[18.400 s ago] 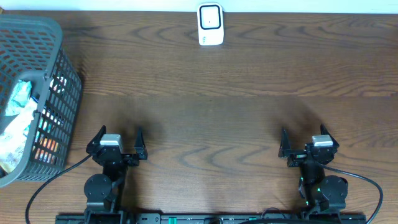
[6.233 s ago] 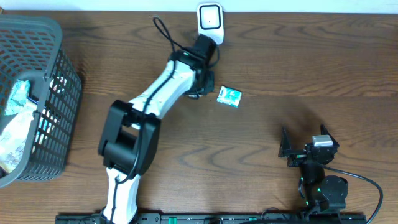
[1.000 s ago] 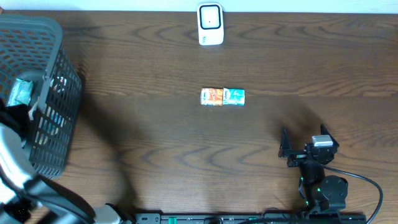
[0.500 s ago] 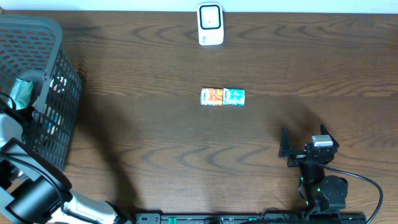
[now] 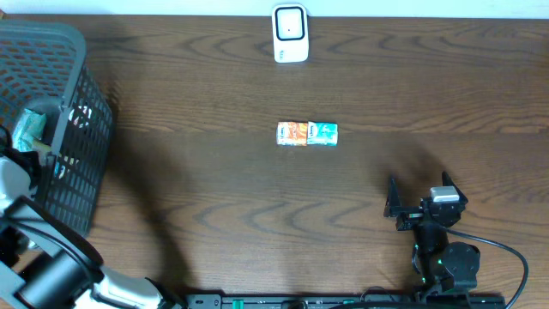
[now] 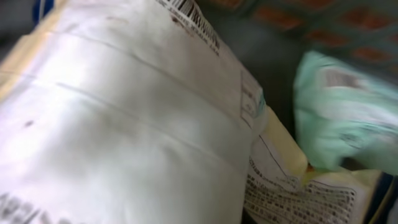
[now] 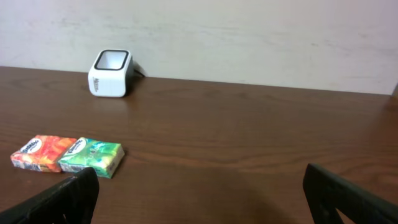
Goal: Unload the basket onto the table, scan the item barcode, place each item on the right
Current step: 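Reach the left gripper into the basket and grasp the white snack bag, then carry the white bag past the scanner and drop it left of the packs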
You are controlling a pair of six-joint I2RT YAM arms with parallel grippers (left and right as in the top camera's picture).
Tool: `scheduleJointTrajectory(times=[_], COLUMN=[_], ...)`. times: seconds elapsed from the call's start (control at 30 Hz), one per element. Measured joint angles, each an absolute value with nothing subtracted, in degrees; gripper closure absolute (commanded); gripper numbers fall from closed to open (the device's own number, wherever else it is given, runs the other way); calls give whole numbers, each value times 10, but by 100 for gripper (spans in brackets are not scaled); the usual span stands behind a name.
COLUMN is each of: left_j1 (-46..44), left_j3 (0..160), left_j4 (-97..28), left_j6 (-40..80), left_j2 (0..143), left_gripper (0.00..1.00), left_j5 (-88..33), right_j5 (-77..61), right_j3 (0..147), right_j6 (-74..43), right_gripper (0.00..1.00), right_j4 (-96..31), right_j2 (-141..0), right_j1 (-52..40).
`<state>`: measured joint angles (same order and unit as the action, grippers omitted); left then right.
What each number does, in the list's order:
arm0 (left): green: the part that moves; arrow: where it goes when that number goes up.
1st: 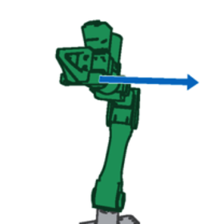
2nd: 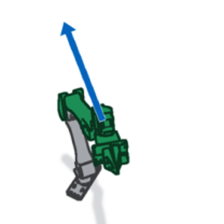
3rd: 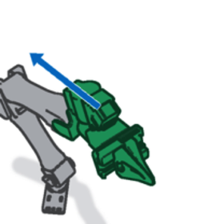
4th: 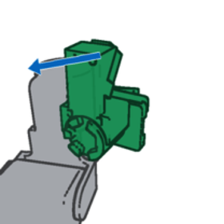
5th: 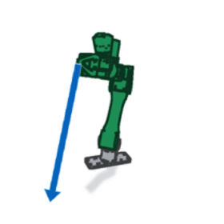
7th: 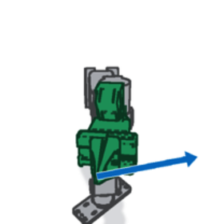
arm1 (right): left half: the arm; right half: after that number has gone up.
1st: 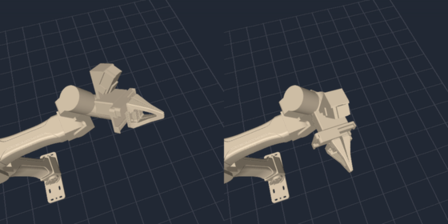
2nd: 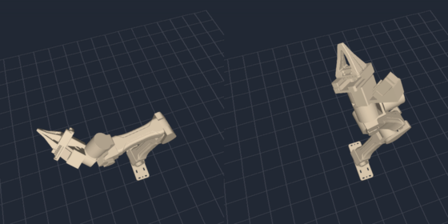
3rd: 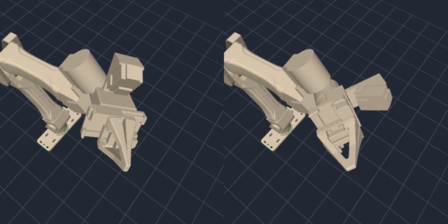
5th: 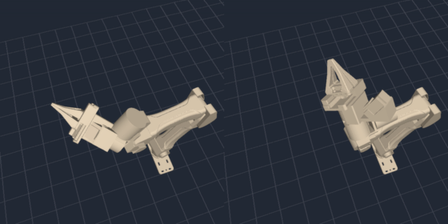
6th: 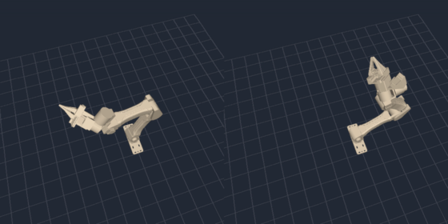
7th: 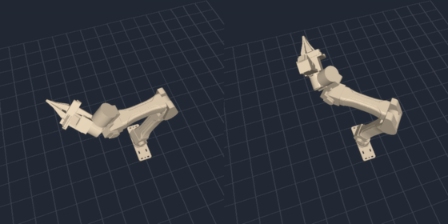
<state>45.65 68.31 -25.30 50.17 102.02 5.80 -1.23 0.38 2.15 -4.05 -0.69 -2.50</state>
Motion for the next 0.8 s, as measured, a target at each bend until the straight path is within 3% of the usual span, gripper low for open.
scheduleJointTrajectory(times=[0.37,0.53,0.63,0.8], left_j1=[457,446,384,199], left_j3=[677,677,677,677], left_j4=[-241,-229,-189,-162], left_j6=[492,493,493,461], left_j2=[646,557,521,525], left_gripper=[93,93,93,93], left_j5=[-23,-84,-140,-197], right_j5=[-13,-12,-13,-12], right_j3=[4,4,4,4], right_j6=[22,22,22,22], right_gripper=[1,1,1,1], right_j4=[-41,-41,-41,-41], right_j2=[-7,-7,-7,-7], right_j1=[-25,-25,-25,-25])
